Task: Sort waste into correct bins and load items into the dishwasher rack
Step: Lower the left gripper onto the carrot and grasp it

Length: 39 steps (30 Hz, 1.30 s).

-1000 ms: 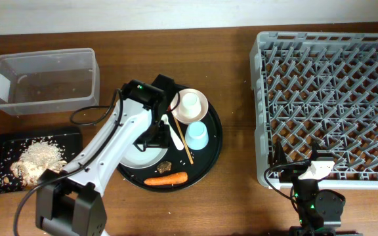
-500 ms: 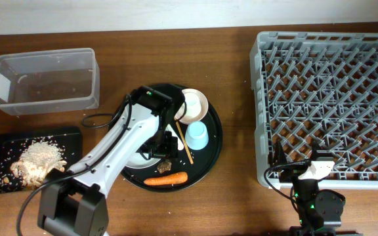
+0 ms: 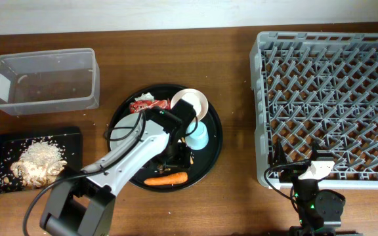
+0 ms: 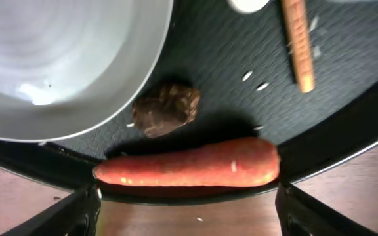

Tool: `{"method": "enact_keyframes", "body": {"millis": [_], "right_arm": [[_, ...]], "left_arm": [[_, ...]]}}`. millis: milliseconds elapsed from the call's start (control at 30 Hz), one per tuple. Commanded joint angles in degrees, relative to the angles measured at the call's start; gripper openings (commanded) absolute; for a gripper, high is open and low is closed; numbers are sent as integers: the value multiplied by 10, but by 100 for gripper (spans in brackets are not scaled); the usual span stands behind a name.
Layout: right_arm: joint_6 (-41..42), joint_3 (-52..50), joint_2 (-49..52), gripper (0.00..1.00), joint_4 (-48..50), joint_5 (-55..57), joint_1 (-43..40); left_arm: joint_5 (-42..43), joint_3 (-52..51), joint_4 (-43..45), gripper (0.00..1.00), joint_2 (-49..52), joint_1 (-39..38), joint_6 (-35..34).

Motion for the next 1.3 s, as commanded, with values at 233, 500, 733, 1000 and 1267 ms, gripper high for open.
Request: {"method": "enact_keyframes", "body": {"millis": [233, 500, 733, 1000, 1267], "right_arm": [[0, -3, -4, 99, -2, 2, -3], [0, -3, -4, 99, -2, 3, -3], [0, -3, -4, 99, -2, 2, -3], [0, -3, -4, 98, -2, 2, -3], [0, -3, -4, 99, -2, 2, -3]], "left_arm": [[35, -9, -44, 78, -11, -31, 144], [-9, -9, -12, 78, 2, -62, 141], [-9, -10, -18, 77, 14, -62, 138], [-9, -10, -22, 99, 14, -62, 134], [2, -10, -21, 99, 14, -62, 134]]}}
